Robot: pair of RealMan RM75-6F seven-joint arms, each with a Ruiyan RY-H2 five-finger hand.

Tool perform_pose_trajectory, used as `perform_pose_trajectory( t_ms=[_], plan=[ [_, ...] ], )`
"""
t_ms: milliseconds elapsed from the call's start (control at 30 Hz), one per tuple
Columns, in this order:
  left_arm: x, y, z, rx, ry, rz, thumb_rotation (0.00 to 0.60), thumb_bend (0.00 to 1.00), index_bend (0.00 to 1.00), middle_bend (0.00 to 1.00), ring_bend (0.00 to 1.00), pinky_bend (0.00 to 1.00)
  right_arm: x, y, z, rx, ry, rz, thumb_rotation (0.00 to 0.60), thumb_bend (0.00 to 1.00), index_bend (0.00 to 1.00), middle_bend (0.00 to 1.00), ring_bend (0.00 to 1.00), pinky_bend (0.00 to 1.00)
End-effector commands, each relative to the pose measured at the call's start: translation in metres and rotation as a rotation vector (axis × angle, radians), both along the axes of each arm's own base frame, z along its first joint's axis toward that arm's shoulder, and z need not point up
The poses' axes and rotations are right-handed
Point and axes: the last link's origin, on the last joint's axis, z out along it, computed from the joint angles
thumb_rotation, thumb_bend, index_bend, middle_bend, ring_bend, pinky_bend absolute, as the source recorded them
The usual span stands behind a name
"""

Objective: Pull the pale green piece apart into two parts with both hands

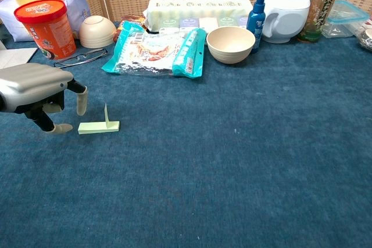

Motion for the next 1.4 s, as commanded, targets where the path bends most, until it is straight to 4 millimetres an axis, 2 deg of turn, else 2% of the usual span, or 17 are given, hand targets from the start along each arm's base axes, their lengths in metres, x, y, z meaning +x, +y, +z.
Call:
perform_pose_trajectory(
  t_ms=[33, 300, 833, 1233, 1400],
  plan=[
    [0.0, 0.0, -0.003, -0.005, 0.003, 0.001, 0.6, 0.29, 0.45, 0.99, 1.0, 1.0, 0.0, 0.0, 0.0, 0.001, 0.0, -0.001, 0.6, 0.47, 0.22, 0.28, 0.25, 0.29],
    [0.002, 0.001, -0.012, -0.024, 0.012, 0.011, 0.6, 0.29, 0.45, 0.99, 1.0, 1.0, -0.001, 0.001, 0.001, 0.0, 0.002, -0.005, 0.6, 0.47, 0.21, 0.28, 0.25, 0.29],
    [0.006, 0.006, -0.017, -0.033, 0.036, 0.016, 0.6, 0.29, 0.45, 0.99, 1.0, 1.0, -0.006, 0.002, 0.001, -0.002, -0.001, -0.02, 0.6, 0.47, 0.2, 0.28, 0.25, 0.29],
    [0.007, 0.006, -0.02, -0.041, 0.044, 0.028, 0.6, 0.32, 0.51, 0.99, 1.0, 1.0, -0.007, 0.004, 0.002, -0.007, -0.003, -0.022, 0.6, 0.47, 0.2, 0.28, 0.25, 0.29],
    [0.007, 0.007, -0.021, -0.037, 0.047, 0.023, 0.6, 0.35, 0.56, 1.0, 1.0, 1.0, -0.008, 0.005, 0.002, -0.008, -0.006, -0.025, 0.6, 0.47, 0.2, 0.28, 0.25, 0.29]
  ],
)
